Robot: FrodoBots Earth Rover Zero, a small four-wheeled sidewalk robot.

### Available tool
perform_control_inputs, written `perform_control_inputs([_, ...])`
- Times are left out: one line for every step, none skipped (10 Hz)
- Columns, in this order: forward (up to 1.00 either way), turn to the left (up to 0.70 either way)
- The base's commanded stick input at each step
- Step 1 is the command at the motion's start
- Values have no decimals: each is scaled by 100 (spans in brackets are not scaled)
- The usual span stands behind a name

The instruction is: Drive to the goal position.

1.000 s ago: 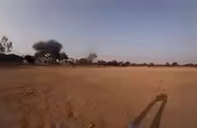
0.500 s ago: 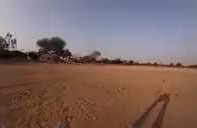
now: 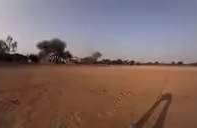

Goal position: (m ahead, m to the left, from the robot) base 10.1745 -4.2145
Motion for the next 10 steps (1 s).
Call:
perform_control_inputs([68, 0])
perform_control_inputs([68, 0])
perform_control_inputs([68, 0])
perform_control_inputs([68, 0])
perform_control_inputs([68, 0])
perform_control_inputs([68, 0])
perform_control_inputs([68, 0])
perform_control_inputs([68, 0])
perform_control_inputs([68, 0])
perform_control_inputs([68, 0])
